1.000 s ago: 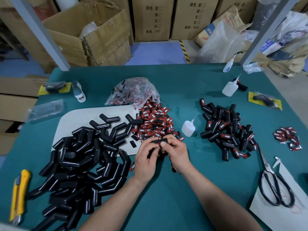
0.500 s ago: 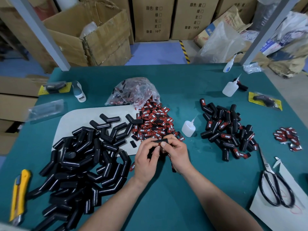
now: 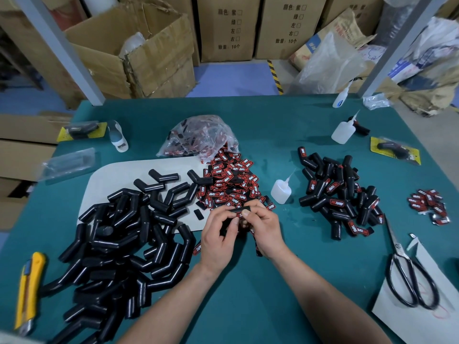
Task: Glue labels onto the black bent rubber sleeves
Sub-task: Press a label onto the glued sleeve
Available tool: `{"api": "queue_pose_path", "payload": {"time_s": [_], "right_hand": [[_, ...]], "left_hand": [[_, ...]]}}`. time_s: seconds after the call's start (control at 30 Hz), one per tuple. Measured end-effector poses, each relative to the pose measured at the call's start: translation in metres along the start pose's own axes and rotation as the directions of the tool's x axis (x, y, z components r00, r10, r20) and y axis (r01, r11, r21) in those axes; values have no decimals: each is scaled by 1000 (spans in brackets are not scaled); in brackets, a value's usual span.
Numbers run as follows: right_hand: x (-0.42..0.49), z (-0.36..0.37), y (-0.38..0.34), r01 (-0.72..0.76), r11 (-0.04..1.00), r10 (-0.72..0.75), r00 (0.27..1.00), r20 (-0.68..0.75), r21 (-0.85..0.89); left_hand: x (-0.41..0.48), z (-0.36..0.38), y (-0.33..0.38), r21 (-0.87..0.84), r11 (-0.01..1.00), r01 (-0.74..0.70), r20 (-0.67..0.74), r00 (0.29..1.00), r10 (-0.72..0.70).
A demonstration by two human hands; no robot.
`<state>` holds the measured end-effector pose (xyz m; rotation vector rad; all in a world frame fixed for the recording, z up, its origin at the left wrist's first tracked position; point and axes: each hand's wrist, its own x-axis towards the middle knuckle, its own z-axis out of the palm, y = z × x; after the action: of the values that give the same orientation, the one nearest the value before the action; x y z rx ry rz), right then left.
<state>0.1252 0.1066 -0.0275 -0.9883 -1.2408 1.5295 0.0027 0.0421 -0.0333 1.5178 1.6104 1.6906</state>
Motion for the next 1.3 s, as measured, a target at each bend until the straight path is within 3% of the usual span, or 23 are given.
{"api": "queue_pose_path", "payload": {"time_s": [0.47, 0.63, 0.97, 1.17, 1.3], "right_hand": [[-2, 3, -5, -45, 999, 45, 999, 14, 15], [-3, 5, -8, -78, 997, 78, 997, 10, 18], [-4, 6, -7, -87, 995, 87, 996, -7, 52], [-4, 5, -6, -64, 998, 64, 998, 7, 22], [-4, 6, -7, -52, 998, 53, 998, -23, 21]], "left_hand": [[1, 1, -3, 14, 999, -30, 49, 998, 29], [-1, 1, 4, -61, 994, 90, 11, 996, -89], [1, 0, 14, -71, 979, 193, 90, 978, -186], [-1, 0, 13, -64, 977, 205, 120, 973, -196], [0, 1, 14, -37, 990, 133, 128, 984, -127]]}}
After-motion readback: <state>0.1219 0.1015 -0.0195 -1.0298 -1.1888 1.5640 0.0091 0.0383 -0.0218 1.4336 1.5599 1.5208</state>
